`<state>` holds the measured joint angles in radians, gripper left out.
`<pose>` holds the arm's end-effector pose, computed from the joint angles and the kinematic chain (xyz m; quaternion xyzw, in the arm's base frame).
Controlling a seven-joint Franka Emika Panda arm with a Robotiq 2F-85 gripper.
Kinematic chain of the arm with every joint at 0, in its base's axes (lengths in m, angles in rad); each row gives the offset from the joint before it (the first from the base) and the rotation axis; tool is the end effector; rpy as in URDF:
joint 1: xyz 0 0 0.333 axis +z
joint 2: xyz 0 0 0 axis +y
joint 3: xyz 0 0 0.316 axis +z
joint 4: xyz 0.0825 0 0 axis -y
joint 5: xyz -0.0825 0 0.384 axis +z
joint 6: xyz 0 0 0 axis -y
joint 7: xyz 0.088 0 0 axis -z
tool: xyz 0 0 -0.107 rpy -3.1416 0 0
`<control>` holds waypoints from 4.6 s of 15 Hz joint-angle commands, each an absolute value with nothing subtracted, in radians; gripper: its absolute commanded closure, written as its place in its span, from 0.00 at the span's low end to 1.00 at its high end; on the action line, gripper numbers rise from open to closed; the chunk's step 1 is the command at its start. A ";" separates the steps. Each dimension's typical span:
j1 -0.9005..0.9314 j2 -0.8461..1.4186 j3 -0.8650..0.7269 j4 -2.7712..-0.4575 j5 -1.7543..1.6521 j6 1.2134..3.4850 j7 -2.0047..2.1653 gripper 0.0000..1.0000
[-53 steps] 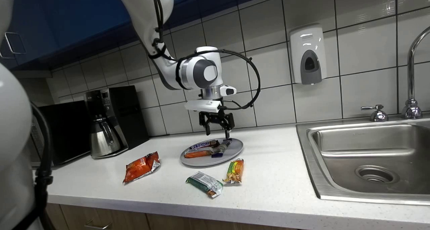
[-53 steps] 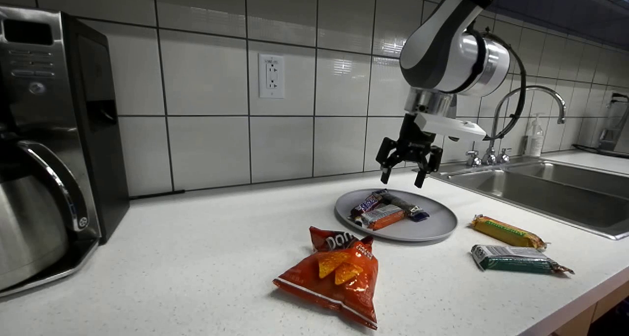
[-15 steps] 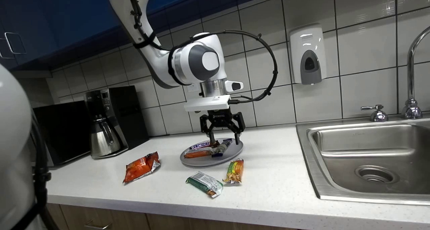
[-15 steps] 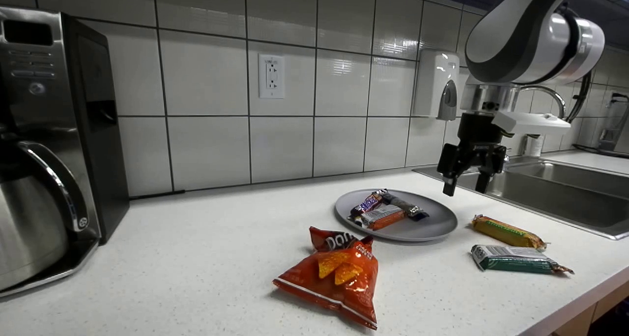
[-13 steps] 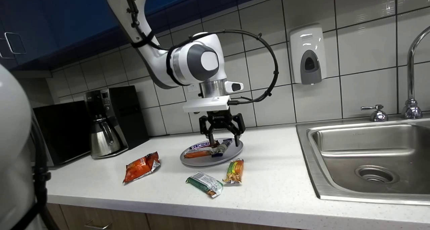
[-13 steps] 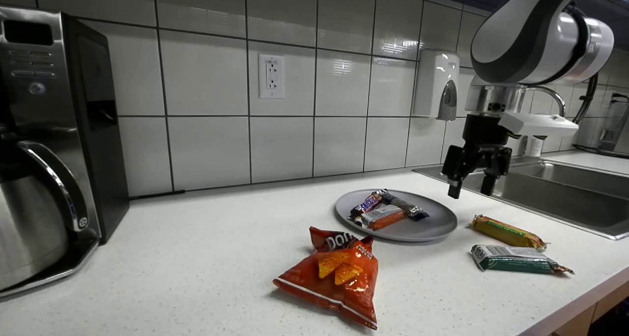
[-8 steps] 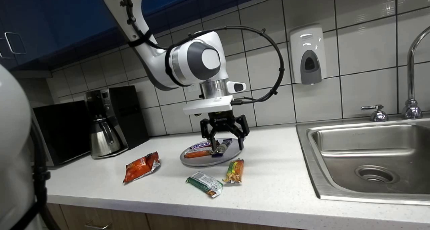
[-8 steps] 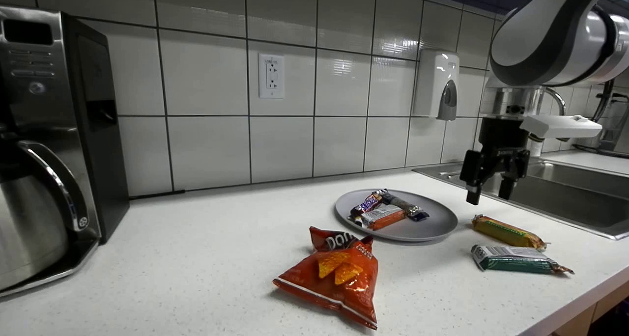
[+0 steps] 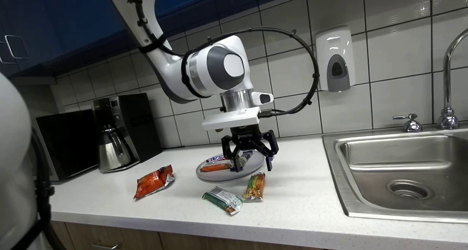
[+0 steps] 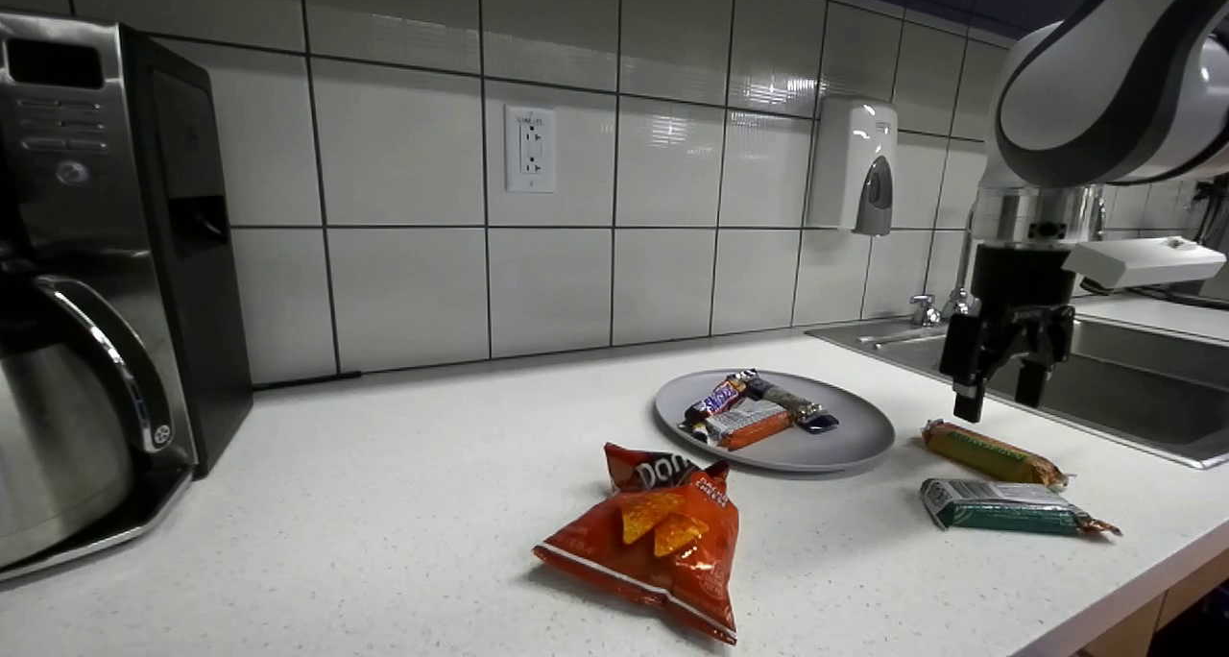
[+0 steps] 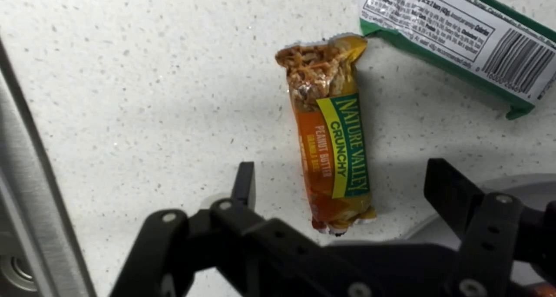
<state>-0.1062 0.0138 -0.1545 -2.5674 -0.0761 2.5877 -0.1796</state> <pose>0.4346 -0.1146 0.2600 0.9997 -0.0082 -0.0014 0.0214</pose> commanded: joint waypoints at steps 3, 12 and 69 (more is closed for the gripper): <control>-0.132 0.013 -0.163 -2.589 -0.114 2.614 -0.182 0.00; -0.128 0.086 -0.159 -2.564 -0.090 2.670 -0.179 0.00; -0.110 0.358 -0.018 -2.150 0.063 2.621 -0.193 0.34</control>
<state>-0.0911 0.3476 -0.0334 -2.1873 0.0549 2.6617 -0.1794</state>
